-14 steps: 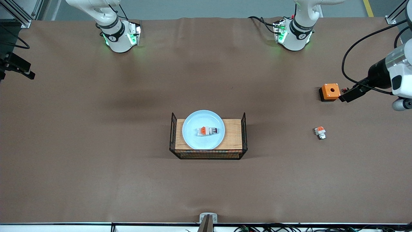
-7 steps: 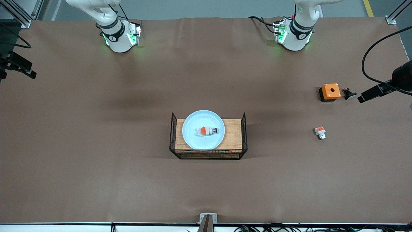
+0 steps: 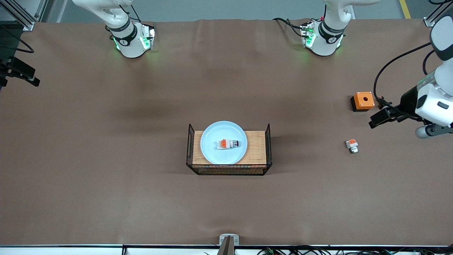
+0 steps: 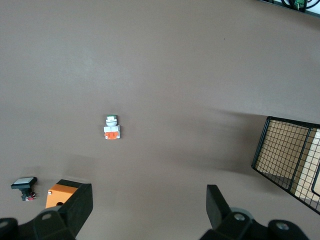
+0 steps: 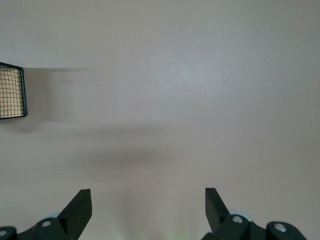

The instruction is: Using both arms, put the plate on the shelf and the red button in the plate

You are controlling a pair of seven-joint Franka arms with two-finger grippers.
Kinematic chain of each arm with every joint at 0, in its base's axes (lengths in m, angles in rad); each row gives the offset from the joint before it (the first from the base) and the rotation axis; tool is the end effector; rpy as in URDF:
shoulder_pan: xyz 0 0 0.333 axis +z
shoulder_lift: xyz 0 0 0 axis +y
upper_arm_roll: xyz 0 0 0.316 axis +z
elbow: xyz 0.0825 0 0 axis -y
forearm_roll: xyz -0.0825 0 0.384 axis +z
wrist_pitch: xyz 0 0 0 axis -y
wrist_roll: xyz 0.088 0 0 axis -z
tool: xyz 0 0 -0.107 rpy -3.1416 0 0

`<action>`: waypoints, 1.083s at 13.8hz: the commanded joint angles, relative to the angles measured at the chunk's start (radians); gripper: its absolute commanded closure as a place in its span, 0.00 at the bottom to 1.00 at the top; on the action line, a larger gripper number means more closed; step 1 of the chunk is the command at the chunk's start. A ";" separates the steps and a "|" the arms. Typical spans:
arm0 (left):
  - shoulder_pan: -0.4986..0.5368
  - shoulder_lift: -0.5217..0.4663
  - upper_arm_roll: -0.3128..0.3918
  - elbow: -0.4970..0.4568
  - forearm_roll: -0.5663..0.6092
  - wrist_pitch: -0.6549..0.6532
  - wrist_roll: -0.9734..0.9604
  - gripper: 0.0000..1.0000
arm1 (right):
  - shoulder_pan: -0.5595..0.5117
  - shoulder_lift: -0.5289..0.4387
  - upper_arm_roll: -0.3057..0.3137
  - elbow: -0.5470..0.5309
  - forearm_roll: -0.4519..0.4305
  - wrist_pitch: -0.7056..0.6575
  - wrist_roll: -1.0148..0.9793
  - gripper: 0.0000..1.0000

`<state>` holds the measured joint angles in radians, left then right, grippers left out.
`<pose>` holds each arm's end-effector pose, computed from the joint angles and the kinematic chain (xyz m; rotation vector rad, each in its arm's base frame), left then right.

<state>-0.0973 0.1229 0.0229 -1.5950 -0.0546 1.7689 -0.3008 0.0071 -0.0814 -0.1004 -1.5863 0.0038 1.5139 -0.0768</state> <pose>0.6038 -0.0505 0.5596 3.0600 0.3620 0.0626 0.5209 -0.0508 0.6558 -3.1303 0.0250 -0.0150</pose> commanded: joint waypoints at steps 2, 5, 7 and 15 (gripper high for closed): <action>-0.013 -0.048 0.046 -0.002 0.016 -0.019 0.021 0.00 | -0.026 -0.029 0.024 -0.029 0.001 0.038 -0.012 0.00; 0.030 -0.126 0.025 -0.075 0.016 -0.017 0.141 0.00 | -0.024 -0.029 0.024 -0.029 0.001 0.042 -0.012 0.00; 0.072 -0.176 -0.021 -0.117 0.016 -0.005 0.141 0.00 | -0.024 -0.029 0.024 -0.031 0.001 0.042 -0.011 0.00; 0.062 -0.135 -0.037 -0.051 0.016 -0.003 0.141 0.00 | -0.029 -0.029 0.022 -0.032 0.004 0.029 -0.001 0.00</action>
<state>-0.0336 -0.0371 -0.0074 -1.6781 -0.0545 1.7611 -0.1746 0.0062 -0.0815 -0.0971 -1.5898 0.0037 1.5405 -0.0767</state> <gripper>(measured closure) 0.000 0.000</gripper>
